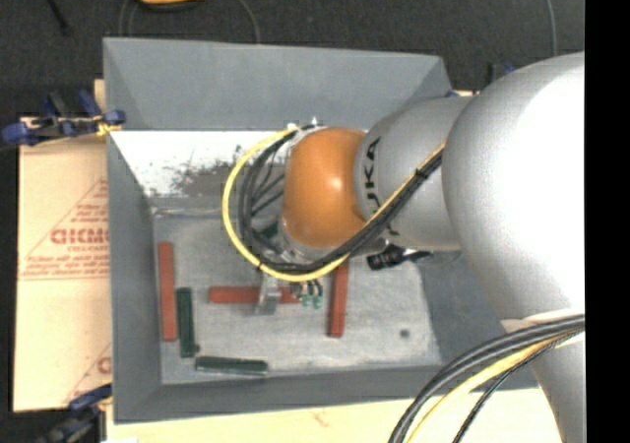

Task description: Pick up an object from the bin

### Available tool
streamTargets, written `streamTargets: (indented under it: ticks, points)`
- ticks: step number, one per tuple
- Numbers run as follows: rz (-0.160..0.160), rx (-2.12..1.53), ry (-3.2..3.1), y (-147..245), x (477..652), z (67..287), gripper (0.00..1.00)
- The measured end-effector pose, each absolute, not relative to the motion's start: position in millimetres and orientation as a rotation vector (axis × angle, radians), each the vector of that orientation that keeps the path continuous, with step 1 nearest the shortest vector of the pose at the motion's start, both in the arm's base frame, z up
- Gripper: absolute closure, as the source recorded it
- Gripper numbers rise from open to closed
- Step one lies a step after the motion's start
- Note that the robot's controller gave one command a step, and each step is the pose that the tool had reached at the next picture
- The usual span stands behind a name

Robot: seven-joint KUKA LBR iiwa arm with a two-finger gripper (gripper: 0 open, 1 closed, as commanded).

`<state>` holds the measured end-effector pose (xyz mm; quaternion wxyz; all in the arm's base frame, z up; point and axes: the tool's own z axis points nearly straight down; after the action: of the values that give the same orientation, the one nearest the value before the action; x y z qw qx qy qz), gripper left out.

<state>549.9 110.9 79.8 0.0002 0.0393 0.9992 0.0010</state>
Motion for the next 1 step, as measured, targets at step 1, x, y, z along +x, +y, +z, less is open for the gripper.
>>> streamTargets:
  ticks: [1]
  points:
    - [0.004, 0.123, 3.136, 111.0, 550.7, 85.3, 1.00]
